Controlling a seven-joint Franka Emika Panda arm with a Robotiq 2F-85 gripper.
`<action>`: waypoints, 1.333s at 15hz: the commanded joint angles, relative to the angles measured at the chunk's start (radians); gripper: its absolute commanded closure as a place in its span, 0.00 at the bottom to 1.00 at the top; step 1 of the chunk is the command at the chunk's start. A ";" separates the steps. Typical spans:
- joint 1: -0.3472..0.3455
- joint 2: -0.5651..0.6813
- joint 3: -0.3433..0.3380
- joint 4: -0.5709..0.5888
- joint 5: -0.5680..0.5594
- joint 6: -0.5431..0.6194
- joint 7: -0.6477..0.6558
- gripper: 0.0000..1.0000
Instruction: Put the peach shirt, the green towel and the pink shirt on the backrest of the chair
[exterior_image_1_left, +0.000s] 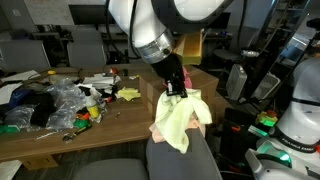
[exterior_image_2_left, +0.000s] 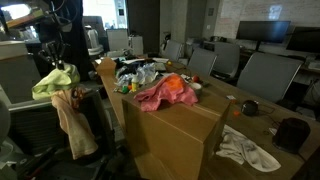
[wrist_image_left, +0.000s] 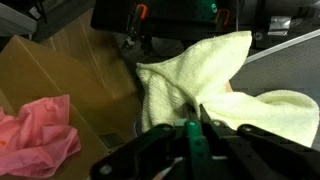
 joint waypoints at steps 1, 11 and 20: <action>-0.023 -0.041 -0.018 -0.038 0.050 0.001 0.015 0.99; -0.043 -0.046 -0.030 -0.068 0.069 0.018 0.024 0.99; -0.021 -0.044 -0.002 -0.077 0.053 0.035 0.047 0.56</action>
